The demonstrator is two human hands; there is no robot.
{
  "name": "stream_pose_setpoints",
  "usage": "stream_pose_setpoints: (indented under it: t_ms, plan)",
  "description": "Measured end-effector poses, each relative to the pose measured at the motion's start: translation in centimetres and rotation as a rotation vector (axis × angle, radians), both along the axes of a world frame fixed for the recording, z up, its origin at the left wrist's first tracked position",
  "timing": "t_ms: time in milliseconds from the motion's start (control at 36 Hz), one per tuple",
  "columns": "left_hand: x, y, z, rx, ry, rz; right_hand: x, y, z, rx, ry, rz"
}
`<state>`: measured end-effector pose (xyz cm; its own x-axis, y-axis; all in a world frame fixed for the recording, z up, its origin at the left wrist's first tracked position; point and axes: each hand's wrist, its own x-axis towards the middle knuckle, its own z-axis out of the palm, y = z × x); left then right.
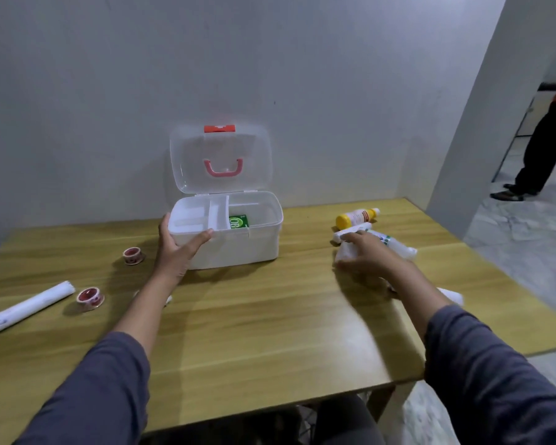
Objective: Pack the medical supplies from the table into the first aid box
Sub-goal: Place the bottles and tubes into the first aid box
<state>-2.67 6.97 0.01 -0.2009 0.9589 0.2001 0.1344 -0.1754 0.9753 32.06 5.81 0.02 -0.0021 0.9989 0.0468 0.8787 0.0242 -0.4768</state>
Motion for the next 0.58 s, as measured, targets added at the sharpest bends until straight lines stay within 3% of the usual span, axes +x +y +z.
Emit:
stream_pose_setpoints:
  t_ms: [222,417,583]
  plan:
    - [-0.2,0.2,-0.2,0.000,-0.013,-0.005,-0.8,0.4,-0.1,0.081,0.093,0.002]
    - [0.0,0.4,-0.3,0.034,-0.017,0.005,-3.1,2.3,4.9,0.276,0.156,0.065]
    - [-0.6,0.7,-0.6,0.035,0.021,0.007,-8.3,4.1,8.1,0.315,0.251,0.224]
